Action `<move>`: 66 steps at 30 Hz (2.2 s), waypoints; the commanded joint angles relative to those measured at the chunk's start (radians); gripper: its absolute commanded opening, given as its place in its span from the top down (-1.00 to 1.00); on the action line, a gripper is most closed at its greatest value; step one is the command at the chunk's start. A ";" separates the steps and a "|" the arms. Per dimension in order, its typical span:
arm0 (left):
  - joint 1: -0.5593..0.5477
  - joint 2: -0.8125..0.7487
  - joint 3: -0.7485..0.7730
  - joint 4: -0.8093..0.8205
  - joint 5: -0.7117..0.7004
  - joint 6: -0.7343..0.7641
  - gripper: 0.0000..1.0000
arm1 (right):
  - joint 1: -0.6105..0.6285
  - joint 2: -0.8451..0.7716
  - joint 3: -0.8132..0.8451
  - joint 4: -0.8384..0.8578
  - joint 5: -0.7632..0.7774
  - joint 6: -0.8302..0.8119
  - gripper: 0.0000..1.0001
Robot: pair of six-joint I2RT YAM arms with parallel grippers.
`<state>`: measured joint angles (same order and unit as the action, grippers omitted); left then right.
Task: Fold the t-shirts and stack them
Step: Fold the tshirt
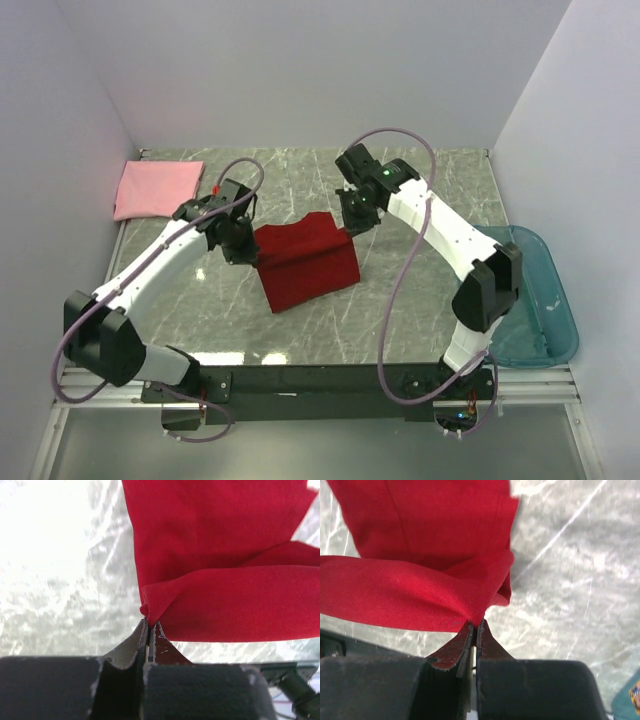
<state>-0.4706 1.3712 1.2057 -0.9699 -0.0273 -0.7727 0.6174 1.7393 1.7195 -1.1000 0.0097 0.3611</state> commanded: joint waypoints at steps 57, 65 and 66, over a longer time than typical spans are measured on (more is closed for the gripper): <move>0.132 0.092 -0.154 0.638 -0.091 0.090 -0.51 | -0.140 0.045 -0.356 0.865 -0.336 -0.100 0.13; 0.130 0.189 -0.244 0.904 0.084 0.050 -0.10 | -0.169 0.209 -0.281 0.963 -0.626 -0.105 0.13; 0.139 0.213 -0.215 0.918 0.104 0.044 -0.07 | -0.177 0.232 -0.243 0.973 -0.675 -0.091 0.14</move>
<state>-0.3573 1.5349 0.9562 -0.1970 0.0025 -0.7036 0.4747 1.9087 1.3972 -0.2134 -0.4889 0.2642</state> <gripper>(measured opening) 0.550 0.436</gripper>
